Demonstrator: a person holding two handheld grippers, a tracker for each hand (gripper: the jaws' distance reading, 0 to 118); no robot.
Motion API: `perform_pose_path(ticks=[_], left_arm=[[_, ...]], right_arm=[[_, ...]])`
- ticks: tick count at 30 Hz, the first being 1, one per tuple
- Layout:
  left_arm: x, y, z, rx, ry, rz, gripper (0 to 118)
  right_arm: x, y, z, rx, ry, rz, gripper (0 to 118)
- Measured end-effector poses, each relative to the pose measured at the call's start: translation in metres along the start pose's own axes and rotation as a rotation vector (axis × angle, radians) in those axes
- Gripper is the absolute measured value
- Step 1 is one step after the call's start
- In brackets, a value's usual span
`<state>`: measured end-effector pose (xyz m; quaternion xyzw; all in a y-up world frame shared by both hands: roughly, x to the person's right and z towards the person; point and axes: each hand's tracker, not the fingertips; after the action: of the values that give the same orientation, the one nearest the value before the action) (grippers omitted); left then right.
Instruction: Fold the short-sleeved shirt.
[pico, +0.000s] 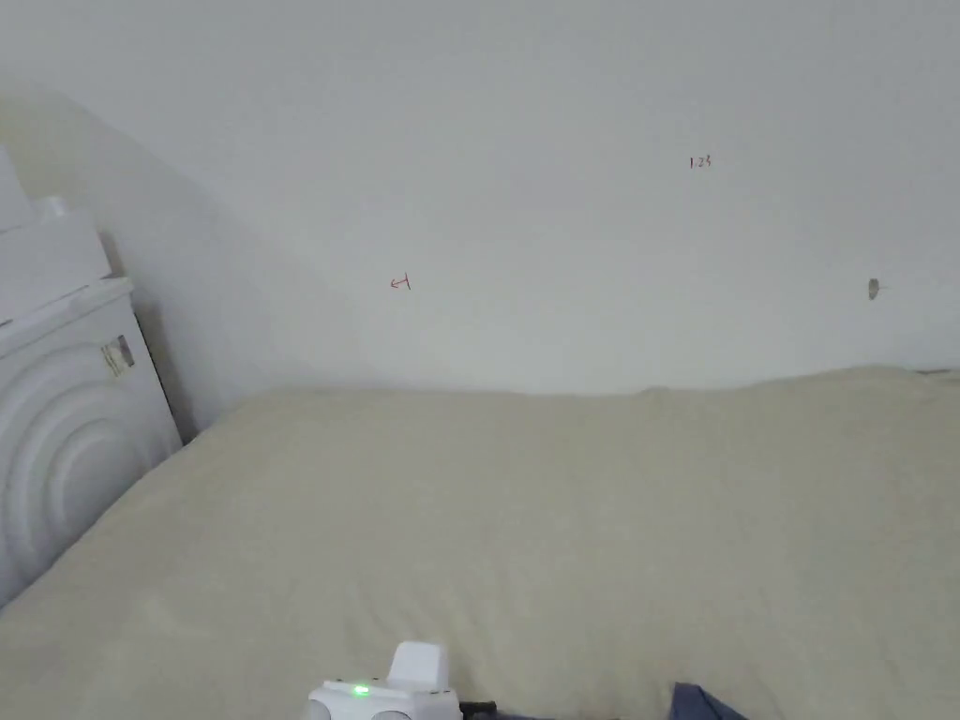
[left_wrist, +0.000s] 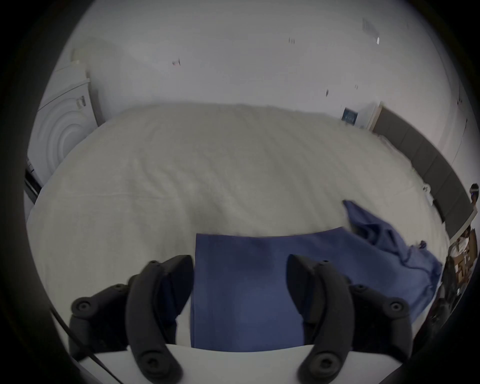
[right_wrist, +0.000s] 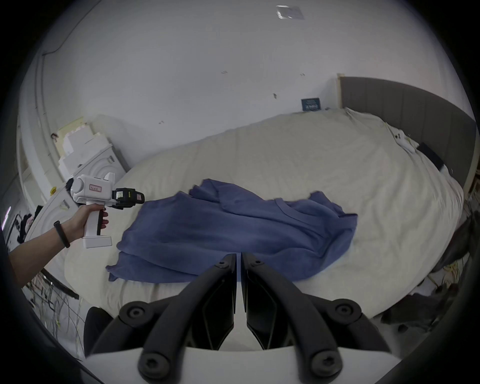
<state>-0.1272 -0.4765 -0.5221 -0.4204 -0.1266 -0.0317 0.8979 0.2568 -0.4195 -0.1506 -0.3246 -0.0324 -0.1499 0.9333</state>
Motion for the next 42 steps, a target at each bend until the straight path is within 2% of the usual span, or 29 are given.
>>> perform_pose_path(ticks=[3, 5, 7, 8, 10, 13, 14, 15, 17, 19, 21, 23, 25, 26, 27, 28, 29, 30, 33, 36, 37, 39, 42], left_arm=[[0.001, 0.000, -0.026, 0.013, 0.011, -0.061, 91], [0.001, -0.001, -0.041, -0.062, 0.016, -0.067, 91], [0.003, -0.008, -0.053, -0.103, 0.043, -0.099, 98], [0.003, -0.009, -0.053, -0.061, 0.024, -0.089, 101], [0.004, -0.012, -0.055, -0.040, 0.037, -0.076, 97], [0.012, -0.009, -0.047, -0.058, 0.054, -0.077, 71], [0.013, -0.008, -0.043, -0.060, 0.050, -0.080, 66], [0.015, -0.008, -0.041, -0.064, 0.018, -0.081, 66], [0.017, -0.007, -0.041, -0.077, 0.019, -0.101, 44], [0.017, -0.005, -0.038, -0.084, 0.007, -0.091, 34], [0.018, -0.005, -0.038, -0.088, 0.004, -0.082, 15], [0.018, -0.008, -0.039, -0.078, 0.001, -0.083, 8], [0.022, -0.010, -0.039, -0.067, 0.012, -0.094, 7], [0.024, -0.010, -0.041, -0.078, 0.027, -0.128, 7], [0.026, -0.007, -0.045, -0.108, 0.037, -0.131, 7], [0.026, -0.002, -0.047, -0.137, 0.042, -0.127, 7], [0.027, 0.004, -0.049, -0.174, 0.044, -0.120, 7], [0.029, 0.008, -0.052, -0.200, 0.050, -0.118, 7], [0.033, 0.014, -0.058, -0.244, 0.062, -0.174, 7], [0.032, 0.018, -0.060, -0.257, 0.059, -0.156, 7], [0.031, 0.018, -0.060, -0.262, 0.055, -0.151, 7], [0.026, 0.020, -0.061, -0.271, 0.036, -0.125, 7], [0.020, 0.019, -0.061, -0.267, 0.017, -0.096, 7]], right_arm=[[0.013, -0.002, -0.005, -0.030, -0.023, -0.022, 4], [0.020, -0.003, -0.010, -0.056, -0.037, -0.019, 4], [0.022, -0.004, -0.014, -0.061, -0.051, -0.023, 4], [0.024, -0.003, -0.015, -0.067, -0.049, -0.026, 4], [0.024, -0.004, -0.017, -0.069, -0.044, -0.027, 4], [0.022, -0.005, -0.020, -0.077, -0.032, -0.027, 4], [0.021, -0.005, -0.022, -0.078, -0.030, -0.026, 4], [0.020, -0.006, -0.024, -0.076, -0.024, -0.025, 4], [0.020, -0.005, -0.028, -0.085, -0.002, -0.030, 4], [0.016, 0.000, -0.031, -0.080, 0.009, -0.022, 4], [0.012, 0.011, -0.033, -0.071, 0.030, 0.015, 4], [0.010, 0.024, -0.040, -0.063, 0.047, 0.076, 6], [0.006, 0.046, -0.053, -0.059, 0.061, 0.161, 16], [0.003, 0.060, -0.064, -0.054, 0.058, 0.201, 31], [0.003, 0.077, -0.082, -0.084, 0.067, 0.224, 58], [0.001, 0.091, -0.097, -0.126, 0.073, 0.251, 78], [-0.002, 0.108, -0.117, -0.151, 0.081, 0.293, 91], [-0.005, 0.123, -0.137, -0.151, 0.065, 0.324, 93], [-0.012, 0.159, -0.207, -0.200, -0.001, 0.392, 92], [-0.020, 0.178, -0.274, -0.299, -0.039, 0.450, 92], [-0.021, 0.180, -0.289, -0.316, -0.020, 0.459, 88], [-0.024, 0.183, -0.317, -0.391, -0.011, 0.456, 72], [-0.026, 0.174, -0.342, -0.468, 0.006, 0.478, 69]])
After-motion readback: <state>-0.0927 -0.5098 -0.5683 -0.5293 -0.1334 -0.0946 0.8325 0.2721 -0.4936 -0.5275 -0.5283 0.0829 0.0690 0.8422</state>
